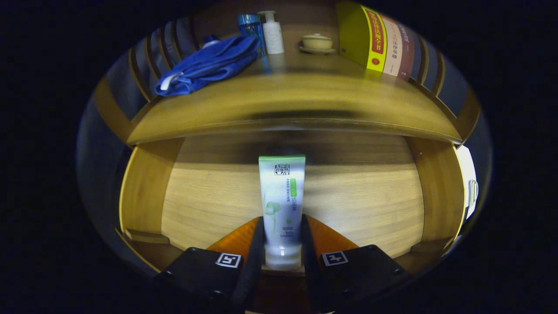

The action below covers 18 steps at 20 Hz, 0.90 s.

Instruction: Pull open the drawer, take out the items inside it, and place them on the countertop above the cabinet.

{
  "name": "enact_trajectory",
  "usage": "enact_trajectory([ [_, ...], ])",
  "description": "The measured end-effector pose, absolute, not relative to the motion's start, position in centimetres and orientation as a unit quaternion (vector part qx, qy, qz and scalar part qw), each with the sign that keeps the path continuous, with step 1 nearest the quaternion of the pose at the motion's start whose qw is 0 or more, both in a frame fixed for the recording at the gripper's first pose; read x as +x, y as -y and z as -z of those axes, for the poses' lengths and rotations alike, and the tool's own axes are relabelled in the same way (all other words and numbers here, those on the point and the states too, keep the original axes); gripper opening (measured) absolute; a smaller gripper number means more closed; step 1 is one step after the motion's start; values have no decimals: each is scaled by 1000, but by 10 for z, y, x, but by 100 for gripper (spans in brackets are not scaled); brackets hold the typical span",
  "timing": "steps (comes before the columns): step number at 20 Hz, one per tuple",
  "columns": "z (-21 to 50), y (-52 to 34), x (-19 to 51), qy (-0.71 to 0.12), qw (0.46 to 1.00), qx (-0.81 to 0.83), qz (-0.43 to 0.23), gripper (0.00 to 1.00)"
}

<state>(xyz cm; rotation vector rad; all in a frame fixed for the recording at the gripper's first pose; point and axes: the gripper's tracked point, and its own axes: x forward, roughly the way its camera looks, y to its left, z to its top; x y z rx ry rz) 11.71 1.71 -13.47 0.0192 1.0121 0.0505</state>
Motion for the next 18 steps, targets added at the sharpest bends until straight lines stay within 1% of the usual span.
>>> enact_trajectory([
  [10, 67, -34, 91, -420, 905, 27, -66, 53],
  [18, 17, -40, 119, -368, 927, 39, -66, 53],
])
